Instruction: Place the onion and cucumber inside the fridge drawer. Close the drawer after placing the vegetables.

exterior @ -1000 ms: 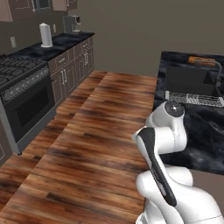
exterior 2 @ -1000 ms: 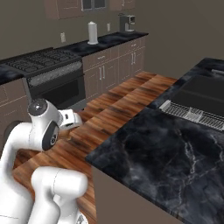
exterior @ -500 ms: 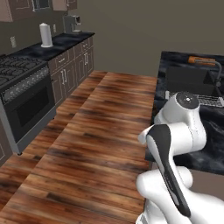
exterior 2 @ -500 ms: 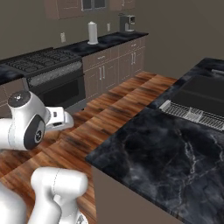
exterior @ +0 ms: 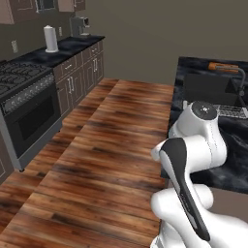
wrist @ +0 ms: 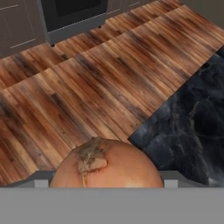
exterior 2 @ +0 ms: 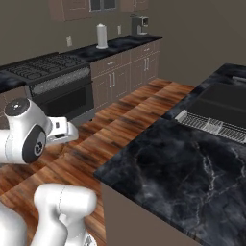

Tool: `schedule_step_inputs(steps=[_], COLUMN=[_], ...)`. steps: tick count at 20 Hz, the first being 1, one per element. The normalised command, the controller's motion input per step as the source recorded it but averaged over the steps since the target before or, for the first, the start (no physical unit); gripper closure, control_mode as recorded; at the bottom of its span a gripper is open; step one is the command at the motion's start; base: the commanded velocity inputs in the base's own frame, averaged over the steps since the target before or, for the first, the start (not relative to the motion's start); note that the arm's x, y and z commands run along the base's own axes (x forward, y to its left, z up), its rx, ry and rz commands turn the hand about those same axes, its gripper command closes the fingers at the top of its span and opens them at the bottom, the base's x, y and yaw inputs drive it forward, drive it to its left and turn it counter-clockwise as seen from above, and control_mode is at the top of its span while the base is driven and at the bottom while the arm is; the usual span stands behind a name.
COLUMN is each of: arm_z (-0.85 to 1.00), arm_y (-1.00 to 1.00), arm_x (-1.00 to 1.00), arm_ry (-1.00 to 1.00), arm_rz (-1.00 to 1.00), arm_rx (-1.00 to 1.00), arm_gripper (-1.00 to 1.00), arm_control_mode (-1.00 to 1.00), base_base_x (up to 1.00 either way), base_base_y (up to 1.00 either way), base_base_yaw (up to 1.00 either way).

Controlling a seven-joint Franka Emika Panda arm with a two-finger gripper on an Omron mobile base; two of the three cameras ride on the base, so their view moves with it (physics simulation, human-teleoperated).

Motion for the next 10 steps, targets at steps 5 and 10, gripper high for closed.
schedule_step_inputs(steps=[5, 10], arm_z=[-0.01, 0.00], arm_y=[-0.01, 0.00], arm_x=[-0.11, 0.00], arm_ry=[-0.01, 0.00], arm_rz=[0.00, 0.00], arm_rx=[0.00, 0.00], arm_gripper=[1.00, 1.00], arm_control_mode=[1.00, 1.00], base_base_x=[-0.30, -0.41], base_base_y=[-0.08, 0.00], base_base_yaw=[-0.15, -0.67])
